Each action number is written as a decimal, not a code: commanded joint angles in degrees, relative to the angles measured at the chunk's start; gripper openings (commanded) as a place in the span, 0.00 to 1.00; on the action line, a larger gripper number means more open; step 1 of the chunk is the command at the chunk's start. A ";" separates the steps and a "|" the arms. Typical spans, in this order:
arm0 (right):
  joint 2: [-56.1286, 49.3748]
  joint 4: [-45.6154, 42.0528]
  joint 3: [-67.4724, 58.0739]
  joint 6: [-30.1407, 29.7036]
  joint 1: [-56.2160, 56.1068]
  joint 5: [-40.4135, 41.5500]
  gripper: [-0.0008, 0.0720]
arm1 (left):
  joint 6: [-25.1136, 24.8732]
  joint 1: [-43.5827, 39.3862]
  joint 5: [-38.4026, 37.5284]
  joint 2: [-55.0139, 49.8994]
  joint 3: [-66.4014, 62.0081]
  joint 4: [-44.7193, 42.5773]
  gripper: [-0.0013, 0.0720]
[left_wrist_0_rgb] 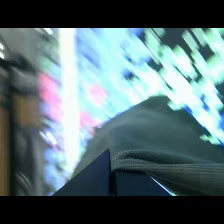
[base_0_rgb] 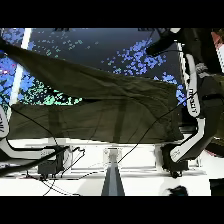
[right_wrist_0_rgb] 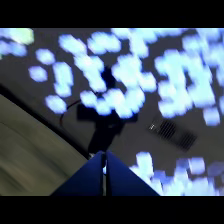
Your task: Fold the clothes and pants, and hang the long-sleeved shirts on hangers.
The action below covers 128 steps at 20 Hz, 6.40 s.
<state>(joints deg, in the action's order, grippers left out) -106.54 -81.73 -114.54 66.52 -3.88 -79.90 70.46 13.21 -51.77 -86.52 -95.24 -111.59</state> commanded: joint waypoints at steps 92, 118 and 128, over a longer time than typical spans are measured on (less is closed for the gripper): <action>15.13 29.40 37.35 -10.51 26.38 41.51 0.38 | -17.75 40.46 -44.50 -10.99 15.63 52.02 0.05; 15.13 29.42 37.35 -7.02 26.34 39.80 0.38 | -45.33 39.26 3.82 8.50 48.24 57.68 0.05; 15.13 29.38 37.35 -7.02 26.34 39.87 0.38 | -34.67 39.26 -0.26 9.90 42.42 52.09 0.72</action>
<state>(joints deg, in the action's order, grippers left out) -91.39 -52.34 -77.17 59.48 22.52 -40.05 30.55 52.25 -49.58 -77.30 -50.89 -55.27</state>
